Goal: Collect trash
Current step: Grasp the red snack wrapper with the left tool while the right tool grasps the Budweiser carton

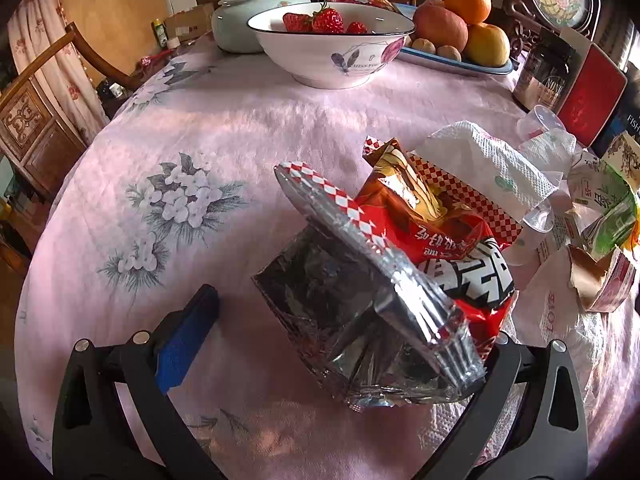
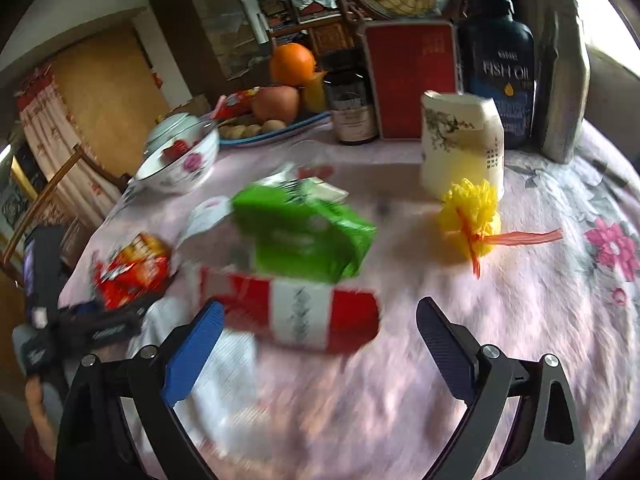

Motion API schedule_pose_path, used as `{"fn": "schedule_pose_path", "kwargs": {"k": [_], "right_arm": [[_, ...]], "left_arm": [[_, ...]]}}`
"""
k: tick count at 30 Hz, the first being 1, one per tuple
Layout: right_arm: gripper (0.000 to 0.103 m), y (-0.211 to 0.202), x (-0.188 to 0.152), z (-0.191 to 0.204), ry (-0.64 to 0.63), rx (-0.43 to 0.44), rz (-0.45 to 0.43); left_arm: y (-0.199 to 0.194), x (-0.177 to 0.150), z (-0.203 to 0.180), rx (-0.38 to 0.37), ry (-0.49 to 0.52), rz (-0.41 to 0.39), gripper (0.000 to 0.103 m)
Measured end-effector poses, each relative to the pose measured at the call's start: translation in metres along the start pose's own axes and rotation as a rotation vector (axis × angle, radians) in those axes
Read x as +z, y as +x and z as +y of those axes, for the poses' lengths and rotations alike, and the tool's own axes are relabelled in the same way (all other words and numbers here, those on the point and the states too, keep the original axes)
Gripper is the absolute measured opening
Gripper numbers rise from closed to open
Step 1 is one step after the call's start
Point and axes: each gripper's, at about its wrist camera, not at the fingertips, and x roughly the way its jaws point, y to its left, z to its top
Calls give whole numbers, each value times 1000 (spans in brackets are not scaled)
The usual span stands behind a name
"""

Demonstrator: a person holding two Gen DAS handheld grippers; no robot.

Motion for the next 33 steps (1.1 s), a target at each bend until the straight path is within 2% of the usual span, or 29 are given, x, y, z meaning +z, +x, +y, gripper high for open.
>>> {"fn": "schedule_pose_path", "kwargs": {"k": [3, 4, 7, 8, 10, 12, 13, 18, 19, 21, 22, 23, 25, 26, 27, 29, 33], "right_arm": [[95, 13, -7, -12, 76, 247, 94], [95, 9, -14, -3, 35, 328, 127], [94, -24, -40, 34, -187, 397, 116], [94, -34, -48, 41, -252, 382, 91], [94, -42, -52, 43, -312, 286, 34], [94, -36, -43, 36, -290, 172, 5], [94, -29, -34, 30, -258, 141, 11], [94, 9, -7, 17, -139, 216, 70], [90, 15, -5, 23, -144, 218, 82], [61, 23, -7, 29, -156, 229, 120], [40, 21, -10, 27, -150, 274, 145], [39, 18, -11, 25, -135, 298, 146], [39, 2, -13, 19, -126, 281, 94], [39, -7, -14, 16, -124, 287, 64], [39, -16, -16, 13, -112, 306, 40], [39, -32, -25, 5, -94, 334, 12], [39, -36, -29, 0, -76, 314, -3]], "left_arm": [[0, 1, 0, -1, 0, 6, 98], [0, 1, 0, -1, 0, 6, 98], [0, 0, 0, -1, 0, 8, 98], [0, 0, 0, -1, 0, 9, 98], [0, 1, -1, 0, -1, 9, 98], [0, 1, -1, 0, 1, 9, 98], [0, 0, -1, 0, 1, 9, 98], [1, 2, 0, -9, 8, 11, 97], [1, 3, 0, -13, 8, 12, 97], [0, 5, 2, -28, 7, 11, 97], [-1, 7, 5, -44, -1, 5, 97], [-3, 8, 7, -58, -12, -3, 93], [-9, 11, 14, -106, -37, -24, 80], [-11, 11, 16, -130, -46, -29, 66], [-12, 12, 19, -163, -59, -30, 57], [-15, 13, 23, -207, -81, -31, 52], [-26, 13, 27, -226, -91, -67, 39]]}}
